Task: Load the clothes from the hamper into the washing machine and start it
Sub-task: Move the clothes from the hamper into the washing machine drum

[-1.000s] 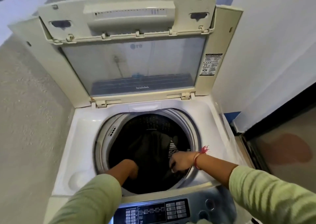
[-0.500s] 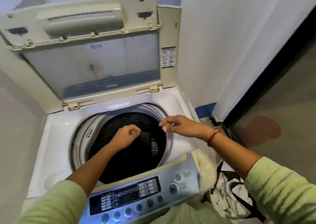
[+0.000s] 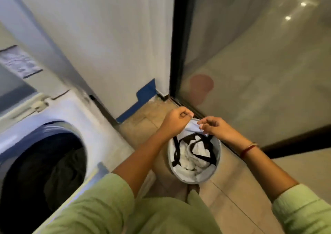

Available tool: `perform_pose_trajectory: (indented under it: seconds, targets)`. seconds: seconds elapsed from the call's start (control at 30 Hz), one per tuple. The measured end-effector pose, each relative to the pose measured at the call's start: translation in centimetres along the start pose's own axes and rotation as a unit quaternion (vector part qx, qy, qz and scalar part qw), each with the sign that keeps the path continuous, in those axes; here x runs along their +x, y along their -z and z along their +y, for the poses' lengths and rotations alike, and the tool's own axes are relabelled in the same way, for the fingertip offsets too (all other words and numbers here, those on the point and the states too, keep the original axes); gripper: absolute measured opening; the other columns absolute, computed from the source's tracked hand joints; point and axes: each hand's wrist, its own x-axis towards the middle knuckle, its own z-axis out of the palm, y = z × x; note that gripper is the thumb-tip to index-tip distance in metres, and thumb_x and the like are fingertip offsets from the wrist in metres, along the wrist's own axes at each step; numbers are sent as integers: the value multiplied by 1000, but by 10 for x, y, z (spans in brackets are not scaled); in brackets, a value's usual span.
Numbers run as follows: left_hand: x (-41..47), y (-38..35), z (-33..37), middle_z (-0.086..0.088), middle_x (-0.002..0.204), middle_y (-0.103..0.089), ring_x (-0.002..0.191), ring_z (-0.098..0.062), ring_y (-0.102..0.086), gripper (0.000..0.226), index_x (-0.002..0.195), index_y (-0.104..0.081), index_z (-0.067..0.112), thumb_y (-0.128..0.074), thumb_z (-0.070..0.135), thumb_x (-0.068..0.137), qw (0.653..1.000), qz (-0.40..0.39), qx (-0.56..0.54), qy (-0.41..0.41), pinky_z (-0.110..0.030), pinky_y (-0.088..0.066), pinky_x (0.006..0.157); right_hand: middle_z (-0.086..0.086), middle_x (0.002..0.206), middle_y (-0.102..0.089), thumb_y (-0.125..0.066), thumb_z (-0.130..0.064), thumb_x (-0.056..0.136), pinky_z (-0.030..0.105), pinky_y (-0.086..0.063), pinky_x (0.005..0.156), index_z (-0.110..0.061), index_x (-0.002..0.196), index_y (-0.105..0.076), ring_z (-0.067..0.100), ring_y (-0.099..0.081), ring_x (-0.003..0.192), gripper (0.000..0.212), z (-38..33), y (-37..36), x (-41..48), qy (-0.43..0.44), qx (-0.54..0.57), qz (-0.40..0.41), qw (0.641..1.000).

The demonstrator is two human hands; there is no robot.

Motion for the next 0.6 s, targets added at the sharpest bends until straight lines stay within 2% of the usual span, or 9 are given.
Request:
perform_pose_trajectory:
  seconds: [0.1, 0.2, 0.27, 0.37, 0.47, 0.6]
  targets:
    - [33, -43, -47, -13, 92, -66, 86, -22, -59, 15, 88, -66, 7, -55, 17, 91, 990, -68, 77, 97, -34, -46, 84, 1, 83, -61, -59, -4, 88, 34, -47, 82, -14, 89, -64, 19, -57, 85, 11, 72, 8, 10, -73, 9, 9, 997]
    - [62, -88, -112, -14, 91, -64, 86, -24, -58, 19, 85, -61, 6, -51, 19, 94, 966, -122, 126, 188, -33, -46, 81, 5, 94, -67, -62, -10, 87, 35, -47, 91, -5, 97, -67, 19, -60, 95, 13, 143, 6, 28, -131, -7, 32, 991]
    - [74, -112, -157, -18, 105, -66, 98, -31, -61, 26, 99, -64, 3, -48, 22, 95, 949, -130, 156, 241, -35, -49, 88, 14, 102, -68, -62, -10, 87, 36, -47, 95, 0, 99, -66, 25, -62, 99, 16, 188, -3, 44, -171, -4, 40, 985]
    - [89, -151, -224, -15, 108, -66, 101, -31, -61, 27, 108, -63, 7, -48, 25, 94, 927, -157, 185, 286, -32, -46, 78, 20, 110, -66, -60, -6, 87, 37, -45, 98, 4, 103, -65, 33, -60, 107, 19, 260, -23, 77, -208, -18, 34, 977]
    - [103, -183, -284, -14, 120, -63, 112, -30, -57, 26, 112, -62, 6, -50, 21, 94, 915, -175, 178, 316, -32, -45, 92, 20, 118, -62, -57, -2, 88, 35, -42, 99, 3, 109, -64, 33, -58, 112, 23, 320, -49, 107, -213, -44, 4, 976]
    - [127, -222, -350, -17, 131, -54, 120, -31, -53, 31, 122, -56, 3, -54, 11, 92, 911, -166, 164, 339, -31, -42, 97, 15, 127, -56, -52, -8, 91, 33, -41, 99, -5, 118, -60, 31, -54, 117, 29, 383, -87, 140, -199, -77, -68, 975]
